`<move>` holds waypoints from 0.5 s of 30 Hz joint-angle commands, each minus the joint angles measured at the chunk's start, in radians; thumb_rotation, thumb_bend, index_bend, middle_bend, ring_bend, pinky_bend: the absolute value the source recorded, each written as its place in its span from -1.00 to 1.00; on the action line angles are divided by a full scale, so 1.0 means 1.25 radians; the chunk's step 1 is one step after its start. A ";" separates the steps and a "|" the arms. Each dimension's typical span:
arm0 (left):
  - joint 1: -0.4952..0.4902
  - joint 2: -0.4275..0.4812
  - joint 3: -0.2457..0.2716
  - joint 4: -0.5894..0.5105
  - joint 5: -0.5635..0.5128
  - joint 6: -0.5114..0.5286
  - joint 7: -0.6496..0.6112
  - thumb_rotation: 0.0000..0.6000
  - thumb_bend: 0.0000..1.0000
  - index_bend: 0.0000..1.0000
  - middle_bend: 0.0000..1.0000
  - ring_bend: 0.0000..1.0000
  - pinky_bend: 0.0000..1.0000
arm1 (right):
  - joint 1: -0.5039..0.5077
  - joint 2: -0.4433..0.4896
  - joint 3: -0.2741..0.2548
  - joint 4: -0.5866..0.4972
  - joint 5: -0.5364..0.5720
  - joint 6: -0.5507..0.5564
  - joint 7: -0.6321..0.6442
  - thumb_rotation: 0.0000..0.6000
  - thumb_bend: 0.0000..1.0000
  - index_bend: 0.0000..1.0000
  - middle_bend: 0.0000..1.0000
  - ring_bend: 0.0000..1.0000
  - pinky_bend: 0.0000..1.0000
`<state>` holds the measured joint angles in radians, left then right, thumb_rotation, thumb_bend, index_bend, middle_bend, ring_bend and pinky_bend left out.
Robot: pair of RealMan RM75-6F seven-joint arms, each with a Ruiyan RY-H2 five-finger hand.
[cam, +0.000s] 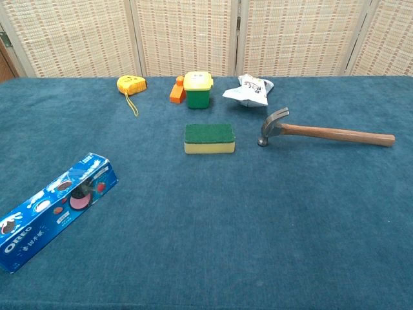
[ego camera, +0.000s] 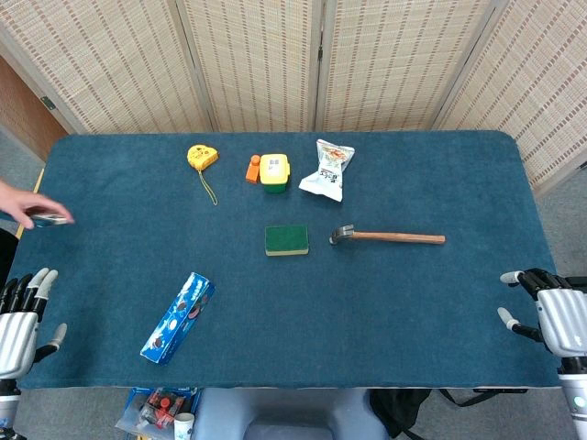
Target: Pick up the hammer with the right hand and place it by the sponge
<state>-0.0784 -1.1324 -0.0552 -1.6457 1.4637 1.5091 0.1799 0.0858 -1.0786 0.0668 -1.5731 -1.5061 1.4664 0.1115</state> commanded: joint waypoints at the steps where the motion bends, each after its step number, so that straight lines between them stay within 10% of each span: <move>1: 0.001 0.000 0.001 0.001 0.000 0.000 0.000 1.00 -0.35 -0.99 -1.00 -0.90 -1.00 | 0.000 0.001 -0.001 -0.003 -0.002 0.001 -0.001 1.00 -0.55 -0.27 -0.18 -0.46 -0.37; 15: 0.003 -0.001 0.002 0.007 0.002 0.001 -0.010 1.00 -0.35 -0.99 -1.00 -0.90 -1.00 | 0.044 0.022 0.015 -0.040 -0.004 -0.052 -0.023 1.00 -0.55 -0.32 -0.19 -0.46 -0.36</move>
<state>-0.0752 -1.1331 -0.0529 -1.6370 1.4664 1.5106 0.1675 0.1223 -1.0615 0.0769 -1.6092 -1.5157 1.4256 0.1004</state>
